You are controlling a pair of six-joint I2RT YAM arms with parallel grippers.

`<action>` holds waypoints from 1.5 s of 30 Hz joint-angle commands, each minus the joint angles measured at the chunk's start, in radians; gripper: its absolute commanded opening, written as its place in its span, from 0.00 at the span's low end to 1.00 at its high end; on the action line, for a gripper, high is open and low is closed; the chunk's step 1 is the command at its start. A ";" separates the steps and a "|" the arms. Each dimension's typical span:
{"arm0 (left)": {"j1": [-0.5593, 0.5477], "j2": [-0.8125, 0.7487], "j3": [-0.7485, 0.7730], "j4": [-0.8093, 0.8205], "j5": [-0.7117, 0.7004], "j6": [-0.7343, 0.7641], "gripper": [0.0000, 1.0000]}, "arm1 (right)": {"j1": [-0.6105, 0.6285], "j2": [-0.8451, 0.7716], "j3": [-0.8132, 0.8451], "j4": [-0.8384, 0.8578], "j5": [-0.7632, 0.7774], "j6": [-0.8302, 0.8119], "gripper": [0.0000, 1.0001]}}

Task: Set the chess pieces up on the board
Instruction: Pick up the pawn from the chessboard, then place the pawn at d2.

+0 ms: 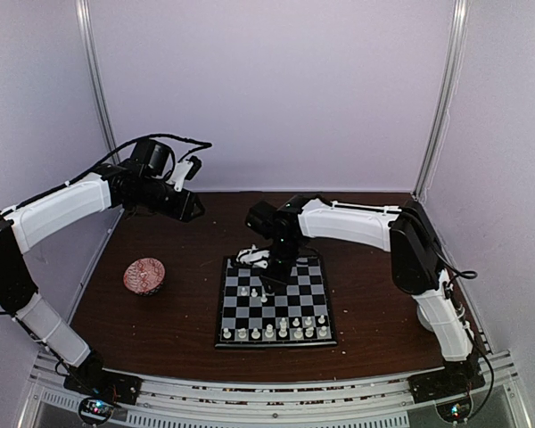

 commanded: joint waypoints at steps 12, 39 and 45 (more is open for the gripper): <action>-0.001 -0.020 0.012 0.020 0.007 0.011 0.39 | -0.027 -0.085 0.017 -0.012 0.022 0.008 0.11; -0.002 -0.020 0.012 0.020 0.006 0.011 0.39 | 0.106 -0.201 -0.211 0.016 -0.087 -0.057 0.11; -0.001 -0.020 0.012 0.021 0.006 0.011 0.39 | 0.119 -0.187 -0.212 0.016 -0.088 -0.059 0.11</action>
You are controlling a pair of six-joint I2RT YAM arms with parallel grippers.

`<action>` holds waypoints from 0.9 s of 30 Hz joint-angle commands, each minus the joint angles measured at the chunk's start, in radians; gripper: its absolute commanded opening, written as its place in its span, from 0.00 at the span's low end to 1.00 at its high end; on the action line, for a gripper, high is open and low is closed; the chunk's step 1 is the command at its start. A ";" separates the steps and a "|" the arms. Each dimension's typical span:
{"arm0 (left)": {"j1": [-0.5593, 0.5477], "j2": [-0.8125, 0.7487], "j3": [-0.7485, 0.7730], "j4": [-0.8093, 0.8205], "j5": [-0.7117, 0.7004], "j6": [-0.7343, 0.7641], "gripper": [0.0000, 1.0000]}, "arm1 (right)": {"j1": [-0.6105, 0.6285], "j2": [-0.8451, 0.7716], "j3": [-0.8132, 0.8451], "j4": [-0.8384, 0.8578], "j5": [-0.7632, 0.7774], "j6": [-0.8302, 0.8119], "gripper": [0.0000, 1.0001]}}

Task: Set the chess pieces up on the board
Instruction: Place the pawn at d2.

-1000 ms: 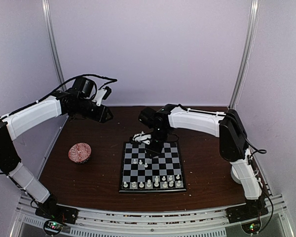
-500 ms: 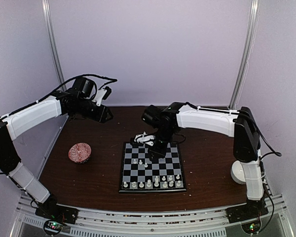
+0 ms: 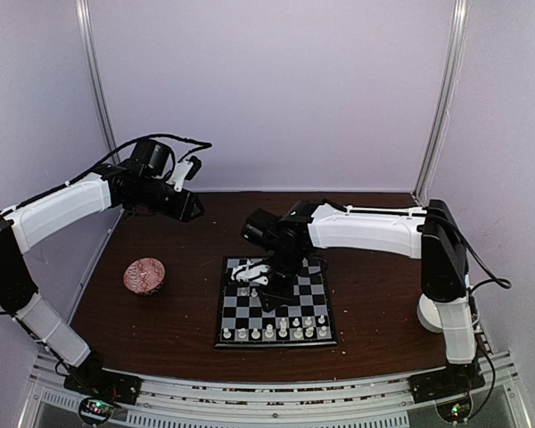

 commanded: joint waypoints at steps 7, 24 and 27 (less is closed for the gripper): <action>-0.001 -0.021 0.012 0.021 0.004 0.012 0.39 | 0.012 0.038 -0.005 -0.016 -0.006 -0.021 0.12; -0.001 -0.019 0.013 0.021 0.007 0.012 0.40 | 0.019 0.072 -0.002 -0.029 -0.010 -0.032 0.12; -0.002 -0.020 0.013 0.021 0.007 0.012 0.39 | 0.021 0.077 -0.001 -0.035 -0.012 -0.035 0.12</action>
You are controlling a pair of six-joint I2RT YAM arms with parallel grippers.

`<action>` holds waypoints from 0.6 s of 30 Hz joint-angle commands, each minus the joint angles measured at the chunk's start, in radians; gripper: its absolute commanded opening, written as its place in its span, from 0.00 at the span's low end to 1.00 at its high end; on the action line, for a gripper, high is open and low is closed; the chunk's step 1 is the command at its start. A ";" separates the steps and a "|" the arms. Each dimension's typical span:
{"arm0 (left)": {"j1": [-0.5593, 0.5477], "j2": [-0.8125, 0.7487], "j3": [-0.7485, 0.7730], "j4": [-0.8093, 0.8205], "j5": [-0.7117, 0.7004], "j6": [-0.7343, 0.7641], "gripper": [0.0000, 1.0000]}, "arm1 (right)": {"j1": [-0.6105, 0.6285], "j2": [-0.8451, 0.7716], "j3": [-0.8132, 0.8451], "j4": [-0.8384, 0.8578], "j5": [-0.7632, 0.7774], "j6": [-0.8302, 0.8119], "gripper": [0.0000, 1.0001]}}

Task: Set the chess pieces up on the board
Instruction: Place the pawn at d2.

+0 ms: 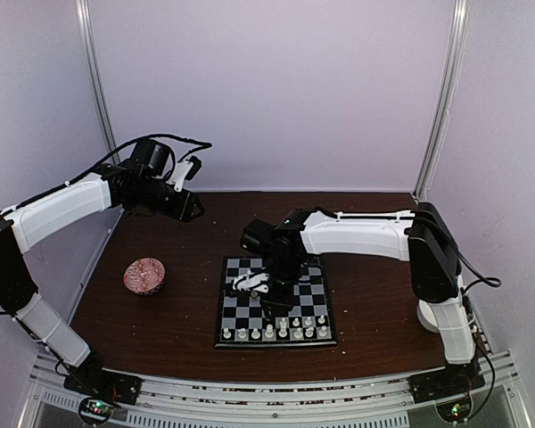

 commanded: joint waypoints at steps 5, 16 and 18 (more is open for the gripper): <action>-0.001 -0.019 0.013 0.022 0.009 0.012 0.39 | 0.016 0.033 0.004 -0.022 -0.014 -0.020 0.13; -0.001 -0.019 0.013 0.021 0.009 0.012 0.40 | 0.017 0.039 0.013 -0.023 0.012 -0.015 0.16; -0.001 -0.019 0.013 0.021 0.009 0.012 0.40 | 0.018 0.035 0.015 -0.024 0.014 -0.016 0.18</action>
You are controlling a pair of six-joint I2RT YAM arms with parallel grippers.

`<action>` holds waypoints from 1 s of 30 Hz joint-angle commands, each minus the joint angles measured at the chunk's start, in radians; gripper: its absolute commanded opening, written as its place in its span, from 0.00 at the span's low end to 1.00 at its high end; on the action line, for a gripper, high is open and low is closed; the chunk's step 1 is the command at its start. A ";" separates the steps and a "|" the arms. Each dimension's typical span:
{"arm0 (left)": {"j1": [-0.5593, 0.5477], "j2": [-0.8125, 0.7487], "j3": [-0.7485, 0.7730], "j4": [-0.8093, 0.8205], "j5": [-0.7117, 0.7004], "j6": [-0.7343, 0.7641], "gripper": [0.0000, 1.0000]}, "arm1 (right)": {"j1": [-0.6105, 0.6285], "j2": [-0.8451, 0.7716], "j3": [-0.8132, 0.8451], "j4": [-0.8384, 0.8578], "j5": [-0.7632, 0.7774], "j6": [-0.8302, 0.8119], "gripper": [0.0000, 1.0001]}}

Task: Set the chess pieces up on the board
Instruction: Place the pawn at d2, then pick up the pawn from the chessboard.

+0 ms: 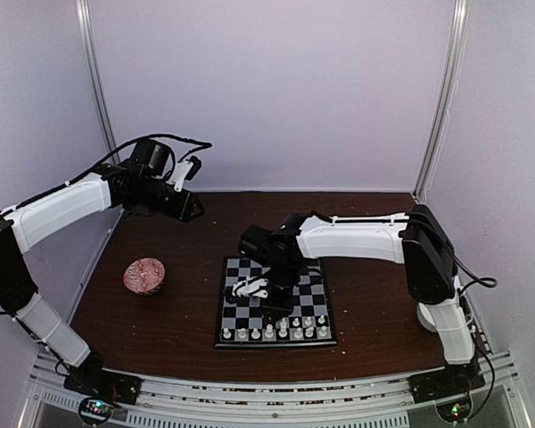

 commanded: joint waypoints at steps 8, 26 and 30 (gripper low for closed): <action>-0.002 -0.017 0.013 0.021 0.010 0.013 0.40 | -0.012 -0.059 0.050 -0.046 0.020 -0.004 0.20; -0.001 -0.019 0.013 0.019 0.016 0.012 0.40 | -0.103 0.063 0.201 -0.031 0.054 0.039 0.26; -0.001 -0.018 0.015 0.018 0.015 0.012 0.40 | -0.102 0.096 0.226 -0.040 0.049 0.039 0.26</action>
